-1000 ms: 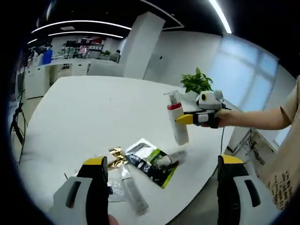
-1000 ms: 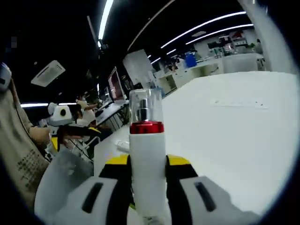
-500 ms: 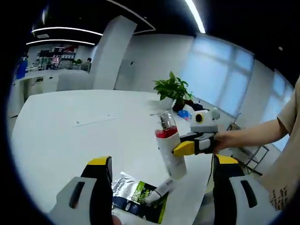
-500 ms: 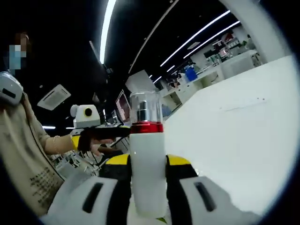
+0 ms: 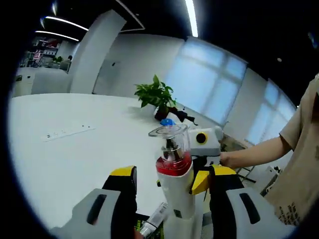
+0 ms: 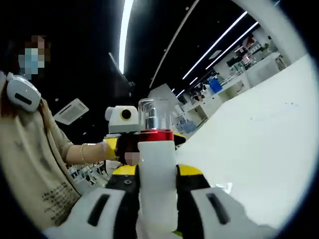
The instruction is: Arrange the skincare products in the storage area until every visible bottle or jar stands upright without overlapping.
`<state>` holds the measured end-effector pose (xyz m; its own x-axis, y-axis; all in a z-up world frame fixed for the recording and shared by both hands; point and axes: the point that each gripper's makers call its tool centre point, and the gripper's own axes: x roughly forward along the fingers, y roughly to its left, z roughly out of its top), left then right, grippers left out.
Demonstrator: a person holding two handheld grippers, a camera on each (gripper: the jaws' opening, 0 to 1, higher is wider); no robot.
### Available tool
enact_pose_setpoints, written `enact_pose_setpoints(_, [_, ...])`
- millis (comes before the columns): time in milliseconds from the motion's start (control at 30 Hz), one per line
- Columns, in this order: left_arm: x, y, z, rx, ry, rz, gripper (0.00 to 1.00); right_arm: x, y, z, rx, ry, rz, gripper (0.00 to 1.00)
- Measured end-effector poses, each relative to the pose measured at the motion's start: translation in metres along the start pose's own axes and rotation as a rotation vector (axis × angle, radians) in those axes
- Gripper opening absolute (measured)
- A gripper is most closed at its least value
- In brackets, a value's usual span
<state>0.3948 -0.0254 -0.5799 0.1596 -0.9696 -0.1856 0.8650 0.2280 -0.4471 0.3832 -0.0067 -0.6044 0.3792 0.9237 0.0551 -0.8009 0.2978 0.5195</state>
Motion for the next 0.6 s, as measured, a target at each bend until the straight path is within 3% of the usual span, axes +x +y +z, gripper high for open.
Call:
enact_pose_setpoints(167, [0.007, -0.006, -0.003, 0.032, 0.023, -0.046, 0.43, -0.002, 0.003, -0.003, -0.011, 0.019, 0.030, 0.27])
enact_pose_setpoints(267, [0.012, -0.009, -0.004, 0.076, 0.035, -0.052, 0.40, -0.002, 0.004, -0.005, -0.032, 0.028, 0.047, 0.27])
enact_pose_setpoints(333, [0.013, -0.008, -0.004, 0.106, 0.037, -0.051, 0.32, -0.003, 0.003, -0.005, -0.035, 0.029, 0.053, 0.27])
enact_pose_setpoints(467, [0.018, -0.003, -0.002, 0.102, 0.052, -0.040, 0.30, -0.004, -0.006, -0.005, -0.046, 0.026, 0.043, 0.28])
enact_pose_setpoints(600, [0.026, 0.008, -0.007, 0.200, 0.115, 0.010, 0.29, -0.006, -0.030, -0.008, -0.178, 0.110, -0.024, 0.29])
